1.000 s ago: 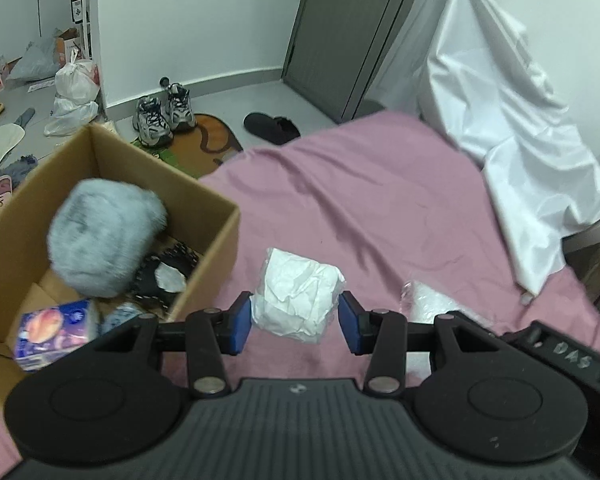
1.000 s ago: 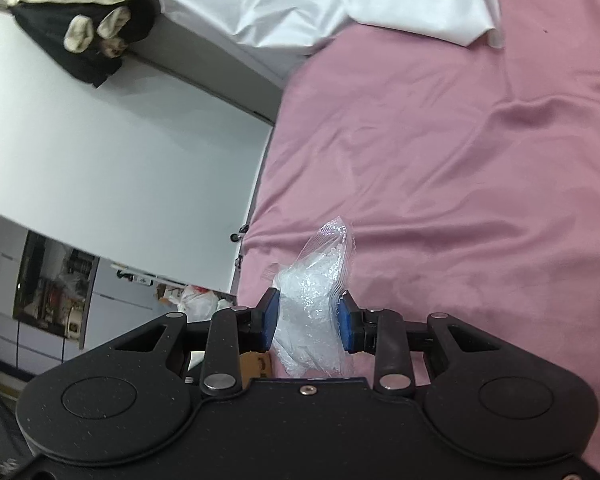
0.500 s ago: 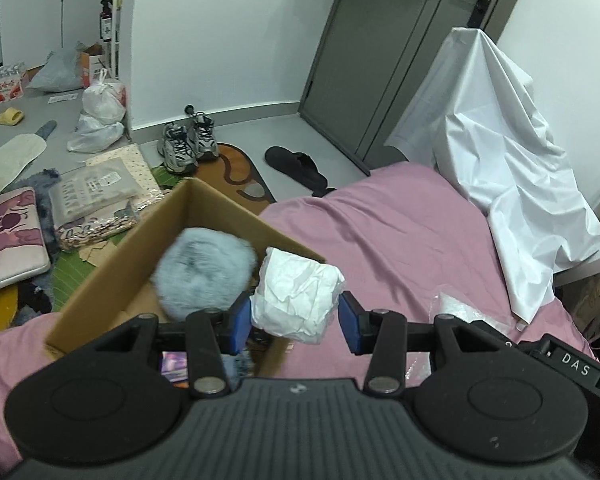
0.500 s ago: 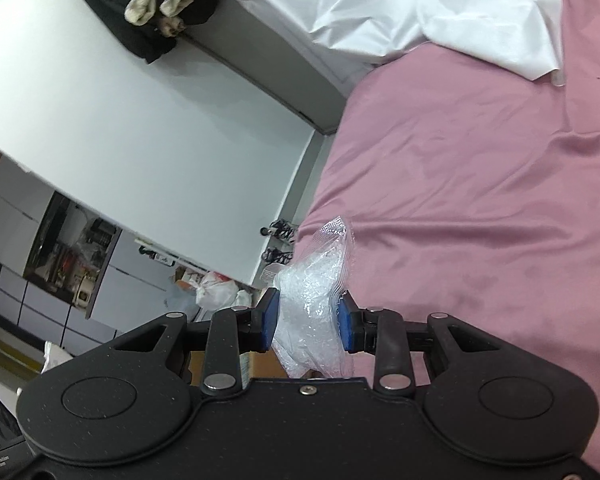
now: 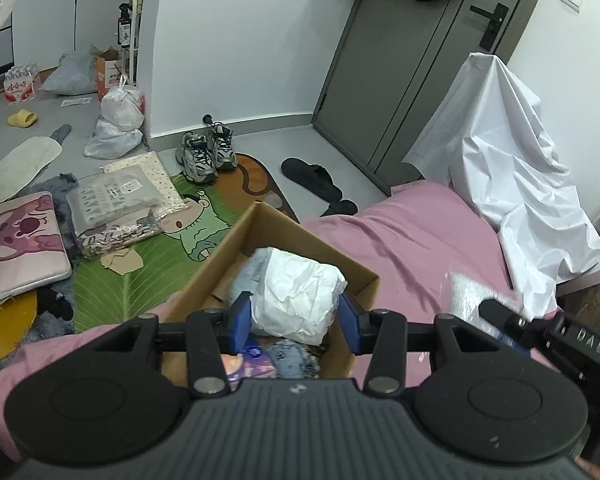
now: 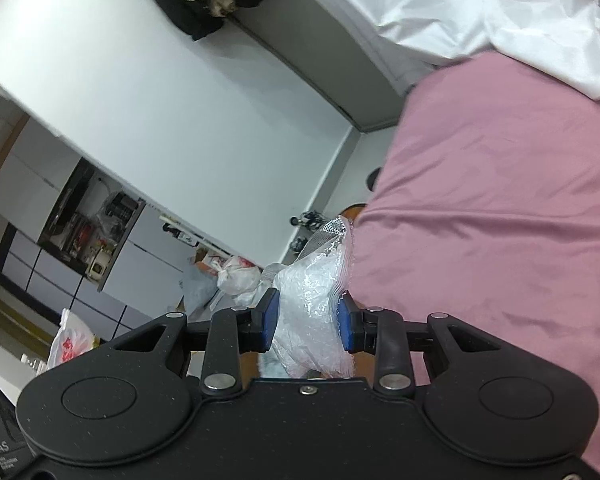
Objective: Organize soft objects
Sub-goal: 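Carry the tissue wad and plastic bag into the box and open both grippers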
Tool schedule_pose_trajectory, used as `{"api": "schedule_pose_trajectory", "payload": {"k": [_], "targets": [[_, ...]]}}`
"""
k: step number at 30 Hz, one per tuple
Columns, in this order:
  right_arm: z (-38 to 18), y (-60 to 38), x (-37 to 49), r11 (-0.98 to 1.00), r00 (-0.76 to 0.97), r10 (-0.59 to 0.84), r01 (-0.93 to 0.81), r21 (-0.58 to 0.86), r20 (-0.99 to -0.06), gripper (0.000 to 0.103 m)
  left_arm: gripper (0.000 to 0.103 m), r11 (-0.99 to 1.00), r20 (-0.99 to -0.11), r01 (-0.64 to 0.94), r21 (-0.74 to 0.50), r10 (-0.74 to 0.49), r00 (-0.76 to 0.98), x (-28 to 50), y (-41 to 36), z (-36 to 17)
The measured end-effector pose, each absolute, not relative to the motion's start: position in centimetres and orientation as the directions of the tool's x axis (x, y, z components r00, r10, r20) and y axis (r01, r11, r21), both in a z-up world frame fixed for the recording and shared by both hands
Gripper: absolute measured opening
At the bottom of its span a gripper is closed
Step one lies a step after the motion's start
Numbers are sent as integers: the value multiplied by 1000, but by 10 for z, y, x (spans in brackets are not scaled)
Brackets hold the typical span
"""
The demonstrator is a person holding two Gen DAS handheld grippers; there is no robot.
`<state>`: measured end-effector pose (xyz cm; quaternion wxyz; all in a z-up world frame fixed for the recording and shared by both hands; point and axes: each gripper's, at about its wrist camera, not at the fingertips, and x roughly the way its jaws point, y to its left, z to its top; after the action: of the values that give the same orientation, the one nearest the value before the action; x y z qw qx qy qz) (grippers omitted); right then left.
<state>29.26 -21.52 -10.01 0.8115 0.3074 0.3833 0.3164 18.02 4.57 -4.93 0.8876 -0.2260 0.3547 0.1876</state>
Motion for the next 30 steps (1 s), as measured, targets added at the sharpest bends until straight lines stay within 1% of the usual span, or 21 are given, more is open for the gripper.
{"api": "schedule_pose_trajectory", "payload": {"k": [4, 11, 23, 26, 28, 30], "targets": [[-90, -200, 285, 603, 496, 762, -309, 735, -417, 30, 45, 826, -715, -495, -268, 174, 677, 171, 61, -45], [-76, -176, 274, 614, 483, 764, -345, 710, -427, 31, 45, 828, -717, -492, -269, 169, 676, 157, 82, -47], [-63, -134, 261, 658, 467, 743, -378, 652, -479, 31, 45, 831, -741, -459, -314, 87, 666, 154, 114, -67], [-68, -126, 262, 668, 454, 737, -372, 644, -501, 31, 52, 823, -737, -446, -352, 50, 674, 154, 122, -72], [-70, -121, 263, 670, 444, 736, -369, 644, -511, 31, 66, 815, -729, -434, -382, 22, 684, 153, 128, -75], [-71, -117, 264, 673, 441, 734, -371, 639, -517, 31, 69, 811, -724, -437, -389, 25, 690, 152, 132, -76]]}}
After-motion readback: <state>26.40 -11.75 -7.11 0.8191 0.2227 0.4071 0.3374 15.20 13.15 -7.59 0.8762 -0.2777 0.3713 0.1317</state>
